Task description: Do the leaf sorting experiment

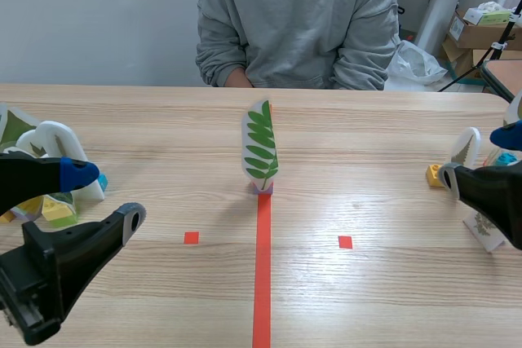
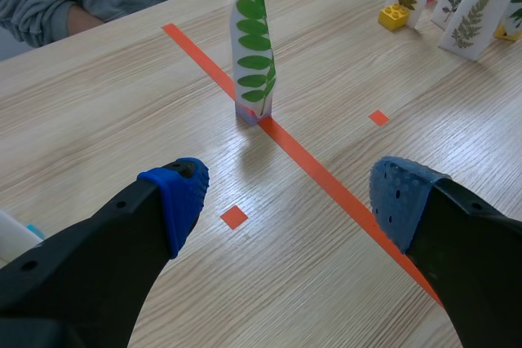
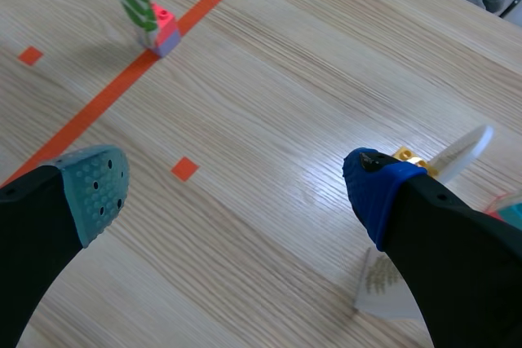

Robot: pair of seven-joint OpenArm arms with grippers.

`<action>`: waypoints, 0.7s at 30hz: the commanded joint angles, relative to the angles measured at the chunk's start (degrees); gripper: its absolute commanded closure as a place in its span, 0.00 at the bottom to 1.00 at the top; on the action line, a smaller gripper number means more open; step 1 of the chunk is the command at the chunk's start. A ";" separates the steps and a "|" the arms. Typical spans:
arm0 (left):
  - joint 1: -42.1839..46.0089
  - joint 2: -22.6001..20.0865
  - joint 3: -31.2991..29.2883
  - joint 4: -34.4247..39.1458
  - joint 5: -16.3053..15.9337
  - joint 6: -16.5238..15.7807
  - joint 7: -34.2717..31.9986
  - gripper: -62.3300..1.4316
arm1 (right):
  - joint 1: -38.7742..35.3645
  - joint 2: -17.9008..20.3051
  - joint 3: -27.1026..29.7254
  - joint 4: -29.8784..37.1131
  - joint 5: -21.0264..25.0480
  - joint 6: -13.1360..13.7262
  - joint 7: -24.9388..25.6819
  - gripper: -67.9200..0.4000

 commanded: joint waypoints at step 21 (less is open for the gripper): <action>0.13 0.33 -0.11 0.83 -0.70 -0.15 -0.79 0.29 | 33.22 4.46 -28.20 -24.79 -9.70 0.46 4.55 0.26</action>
